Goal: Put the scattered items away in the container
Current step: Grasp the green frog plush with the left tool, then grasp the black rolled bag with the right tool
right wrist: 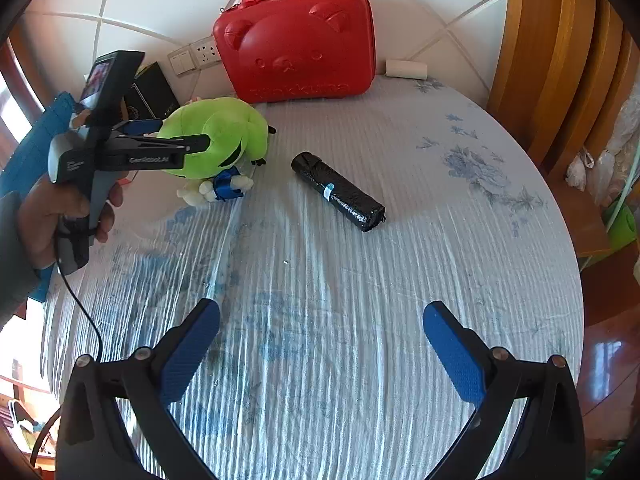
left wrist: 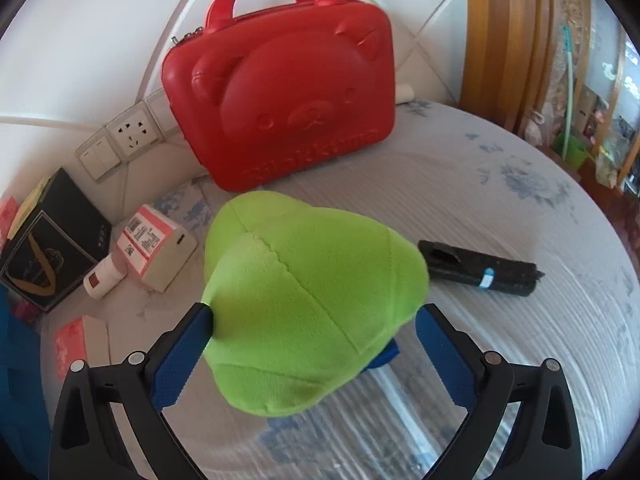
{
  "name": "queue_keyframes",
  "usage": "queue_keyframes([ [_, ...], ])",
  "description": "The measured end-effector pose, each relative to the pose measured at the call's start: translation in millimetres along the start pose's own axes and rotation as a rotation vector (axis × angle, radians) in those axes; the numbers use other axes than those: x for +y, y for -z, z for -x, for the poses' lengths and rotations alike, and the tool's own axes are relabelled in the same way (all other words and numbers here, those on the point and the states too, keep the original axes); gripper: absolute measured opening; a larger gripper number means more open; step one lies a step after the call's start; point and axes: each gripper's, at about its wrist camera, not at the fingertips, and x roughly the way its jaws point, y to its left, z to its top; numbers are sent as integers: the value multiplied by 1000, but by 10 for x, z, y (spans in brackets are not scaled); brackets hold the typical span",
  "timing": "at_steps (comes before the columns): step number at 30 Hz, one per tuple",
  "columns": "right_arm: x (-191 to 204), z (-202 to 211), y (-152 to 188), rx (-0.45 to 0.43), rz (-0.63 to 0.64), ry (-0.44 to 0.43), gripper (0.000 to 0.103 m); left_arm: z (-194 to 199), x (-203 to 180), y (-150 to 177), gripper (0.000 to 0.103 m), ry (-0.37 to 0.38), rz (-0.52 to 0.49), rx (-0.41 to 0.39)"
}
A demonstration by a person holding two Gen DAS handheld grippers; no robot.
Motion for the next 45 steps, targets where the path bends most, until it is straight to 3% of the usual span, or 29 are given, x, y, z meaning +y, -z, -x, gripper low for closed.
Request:
queue_keyframes([
  [5, -51, -82, -6, 18, -4, -1, 103, -228, 18, -90, 103, 5, 66, 5],
  [8, -65, -124, -33, 24, 4, -2, 103, -354, -106, -109, 103, -4, 11, 28],
  [10, -72, -142, -52, 24, 4, -1, 103, -357, -186, -113, 103, -37, -45, 0],
  [13, -85, -199, -67, 31, 3, 0, 103, -403, -144, -146, 103, -20, -10, 4],
  [17, -86, -294, -93, 40, 14, 3, 103, -534, -220, -148, 103, -46, -80, 34],
  [19, -99, -333, -119, 43, 13, 2, 103, -500, -195, -171, 103, -42, -65, 21],
  [20, -106, -348, -129, 42, 14, 2, 103, -469, -149, -182, 101, -19, -29, 9],
  [22, -113, -383, -144, 45, 19, 3, 103, -441, -99, -174, 84, 1, -2, 0],
  [25, -113, -444, -180, 47, 30, 6, 103, -326, -92, -145, 68, 9, -4, -26],
  [28, -101, -529, -244, 49, 43, 13, 103, -167, -56, -123, 61, 10, 1, -58],
  [38, 139, -1074, -707, 31, 197, 22, 103, 597, 154, 169, 57, -22, 91, -176],
  [45, 160, -1603, -989, 52, 272, 64, 103, 1143, 277, 525, 57, -48, 141, -201],
])
